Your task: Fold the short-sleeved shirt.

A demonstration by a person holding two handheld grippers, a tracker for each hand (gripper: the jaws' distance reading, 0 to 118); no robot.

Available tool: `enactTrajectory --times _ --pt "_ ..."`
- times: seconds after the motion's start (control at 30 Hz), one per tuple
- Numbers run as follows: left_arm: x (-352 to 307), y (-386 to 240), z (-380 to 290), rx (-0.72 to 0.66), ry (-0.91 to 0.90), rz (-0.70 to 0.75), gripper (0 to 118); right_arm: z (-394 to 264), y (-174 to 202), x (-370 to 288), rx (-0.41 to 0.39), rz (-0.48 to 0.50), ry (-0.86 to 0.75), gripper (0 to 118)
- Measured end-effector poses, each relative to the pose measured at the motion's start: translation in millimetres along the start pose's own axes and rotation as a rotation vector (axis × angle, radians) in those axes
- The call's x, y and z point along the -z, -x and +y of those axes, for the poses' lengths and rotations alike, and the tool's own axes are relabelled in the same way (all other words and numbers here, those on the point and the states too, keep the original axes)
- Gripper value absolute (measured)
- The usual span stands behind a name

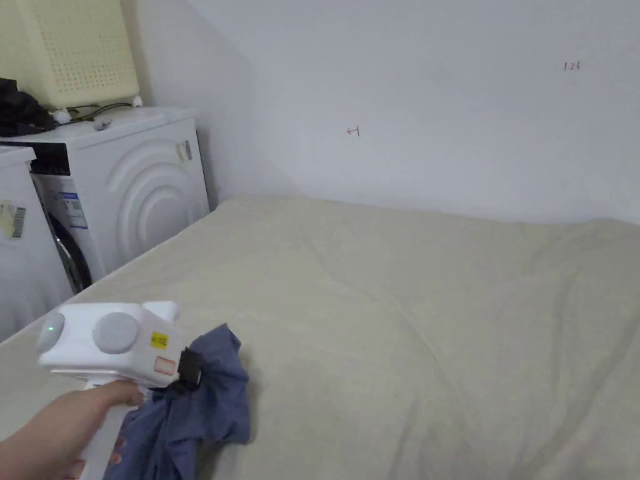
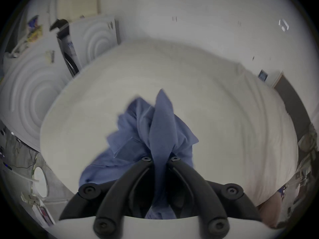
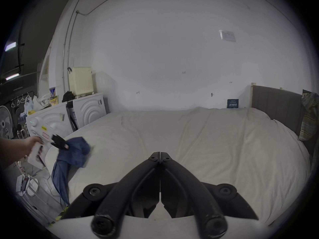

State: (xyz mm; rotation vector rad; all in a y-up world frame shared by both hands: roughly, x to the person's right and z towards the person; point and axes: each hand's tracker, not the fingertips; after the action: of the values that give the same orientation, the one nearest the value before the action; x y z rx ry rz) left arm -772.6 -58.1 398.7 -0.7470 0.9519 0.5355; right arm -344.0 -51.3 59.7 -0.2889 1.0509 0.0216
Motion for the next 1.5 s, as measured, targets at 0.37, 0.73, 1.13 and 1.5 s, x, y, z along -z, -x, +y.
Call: enactTrajectory --times 0.37,0.73,1.13,1.5 --pt "-230 -142 47 0.388 -0.447 -0.241 10 15 -65 -31 0.077 -0.131 -0.064 0" --pt "-146 -409 57 0.546 -0.236 -0.702 10 14 -115 -94 0.085 -0.249 -0.153 0" --pt "86 -508 -52 0.338 0.279 -0.773 59 -8 -165 -106 0.144 -0.352 -0.038 0" --pt "0 -429 -28 0.386 0.021 -0.769 116 -4 -153 -90 0.175 -0.318 -0.036 0"
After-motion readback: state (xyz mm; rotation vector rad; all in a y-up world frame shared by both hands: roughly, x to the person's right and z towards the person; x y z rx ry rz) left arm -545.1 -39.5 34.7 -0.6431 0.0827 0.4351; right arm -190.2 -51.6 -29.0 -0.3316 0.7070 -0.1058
